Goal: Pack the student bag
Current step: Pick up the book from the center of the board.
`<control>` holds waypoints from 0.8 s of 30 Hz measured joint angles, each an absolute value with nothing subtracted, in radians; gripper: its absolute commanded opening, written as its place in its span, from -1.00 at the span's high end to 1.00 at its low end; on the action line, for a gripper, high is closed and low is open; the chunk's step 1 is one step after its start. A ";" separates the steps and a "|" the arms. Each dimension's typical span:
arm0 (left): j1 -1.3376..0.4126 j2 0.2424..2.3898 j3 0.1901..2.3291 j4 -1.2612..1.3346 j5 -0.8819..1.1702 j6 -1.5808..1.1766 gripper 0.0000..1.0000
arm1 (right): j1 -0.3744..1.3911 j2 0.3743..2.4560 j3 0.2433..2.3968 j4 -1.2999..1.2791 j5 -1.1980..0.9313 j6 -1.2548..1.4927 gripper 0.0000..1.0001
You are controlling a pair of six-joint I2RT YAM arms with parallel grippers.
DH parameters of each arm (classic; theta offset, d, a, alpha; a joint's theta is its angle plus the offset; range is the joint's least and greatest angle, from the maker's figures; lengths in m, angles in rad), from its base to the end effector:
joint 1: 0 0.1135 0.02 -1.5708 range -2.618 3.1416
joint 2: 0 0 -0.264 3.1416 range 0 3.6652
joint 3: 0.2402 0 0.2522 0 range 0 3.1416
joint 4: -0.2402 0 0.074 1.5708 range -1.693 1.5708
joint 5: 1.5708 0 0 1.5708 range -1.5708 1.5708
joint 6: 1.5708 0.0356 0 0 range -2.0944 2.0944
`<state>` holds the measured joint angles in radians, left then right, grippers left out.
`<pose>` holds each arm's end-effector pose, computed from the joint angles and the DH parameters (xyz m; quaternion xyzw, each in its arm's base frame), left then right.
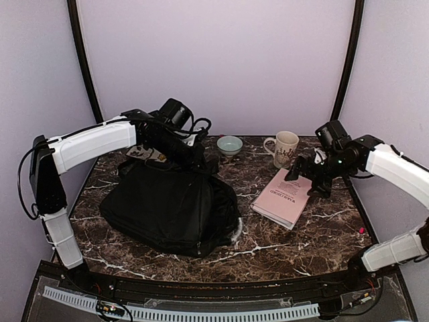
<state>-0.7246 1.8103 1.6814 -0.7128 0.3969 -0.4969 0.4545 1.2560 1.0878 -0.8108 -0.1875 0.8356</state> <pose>0.2937 -0.2784 0.3183 0.1739 0.9020 -0.3513 0.1807 0.2222 0.1160 0.2922 0.1536 0.9403 0.2461 0.1782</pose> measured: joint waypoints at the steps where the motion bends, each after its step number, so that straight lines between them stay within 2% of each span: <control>1: -0.725 1.820 1.681 -0.713 0.400 -0.493 1.00 | 0.440 1.242 1.058 -0.824 -0.174 0.847 -0.89; 6: -0.725 1.831 1.681 -0.709 0.411 -0.490 1.00 | 0.402 1.178 0.930 -0.824 -0.150 0.894 -0.81; 12: -0.725 1.831 1.669 -0.701 0.419 -0.489 1.00 | 0.398 1.180 0.777 -0.717 -0.215 0.936 -0.66; 19: -0.725 1.830 1.638 -0.682 0.428 -0.489 1.00 | 0.398 1.234 0.712 -0.585 -0.276 0.956 -0.53; 24: -0.725 1.813 1.615 -0.679 0.429 -0.490 1.00 | 0.398 1.333 0.712 -0.507 -0.303 0.945 -0.50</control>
<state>-0.7246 1.8133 1.6150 -0.6792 0.4286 -0.4900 0.3981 1.3334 0.7120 -0.5068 -0.3027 0.9447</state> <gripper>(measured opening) 0.038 0.758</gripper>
